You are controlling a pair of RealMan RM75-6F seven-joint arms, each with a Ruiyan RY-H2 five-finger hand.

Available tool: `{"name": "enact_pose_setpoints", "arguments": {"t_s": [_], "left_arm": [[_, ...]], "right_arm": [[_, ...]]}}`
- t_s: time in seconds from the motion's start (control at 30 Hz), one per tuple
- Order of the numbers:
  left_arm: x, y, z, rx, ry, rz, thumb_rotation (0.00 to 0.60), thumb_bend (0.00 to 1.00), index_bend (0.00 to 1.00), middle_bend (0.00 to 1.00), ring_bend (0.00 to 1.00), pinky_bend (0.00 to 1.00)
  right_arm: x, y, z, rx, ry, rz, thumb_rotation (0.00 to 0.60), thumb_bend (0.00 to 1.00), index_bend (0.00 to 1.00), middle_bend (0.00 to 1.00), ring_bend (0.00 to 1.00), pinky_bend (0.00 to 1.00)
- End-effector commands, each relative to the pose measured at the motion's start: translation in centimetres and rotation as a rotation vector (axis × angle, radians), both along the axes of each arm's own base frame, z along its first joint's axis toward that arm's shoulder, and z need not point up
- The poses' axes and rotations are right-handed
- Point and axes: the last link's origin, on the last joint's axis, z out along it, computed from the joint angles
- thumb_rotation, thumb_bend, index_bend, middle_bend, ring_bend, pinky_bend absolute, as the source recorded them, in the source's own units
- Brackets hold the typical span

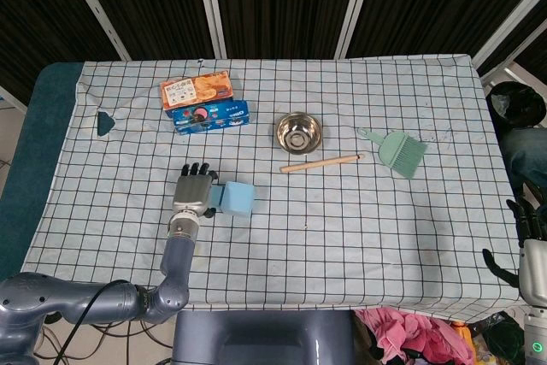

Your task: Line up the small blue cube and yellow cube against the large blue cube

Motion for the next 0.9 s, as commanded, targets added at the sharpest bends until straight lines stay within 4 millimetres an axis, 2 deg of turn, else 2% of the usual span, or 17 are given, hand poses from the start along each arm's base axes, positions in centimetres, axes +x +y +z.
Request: {"name": "enact_pose_setpoints", "arguments": {"t_s": [0.03,0.27,0.47,0.7,0.9], "left_arm": [[0.0,0.0,0.1,0.001,0.005,-0.002,0.6,0.23,0.2,0.08,0.0,0.0],[-0.2,-0.2,0.8,0.009,0.013,-0.025,0.6,0.23,0.2,0.08,0.0,0.0],[-1.4,-0.9,3.3,0.055,0.057,-0.064,0.6,0.23,0.21,0.08,0.0,0.0],[-4.5,-3.2,6.6,0.086,0.104,-0.114,0.6,0.23,0.25,0.08,0.0,0.0],[-7.6,-5.6,8.3,0.082,0.124,-0.115,0.6,0.23,0.25,0.07,0.0,0.0]], "right_arm": [[0.0,0.0,0.0,-0.001,-0.001,0.0,0.6,0.22,0.1,0.07,0.21,0.12],[0.0,0.0,0.0,-0.002,-0.002,0.0,0.6,0.22,0.1,0.07,0.21,0.12],[0.0,0.0,0.0,-0.001,-0.001,-0.002,0.6,0.22,0.1,0.07,0.21,0.12],[0.1,0.1,0.0,-0.003,0.003,0.0,0.6,0.22,0.1,0.07,0.21,0.12],[0.1,0.1,-0.1,-0.003,0.005,-0.001,0.6,0.22,0.1,0.07,0.21,0.12]]}}
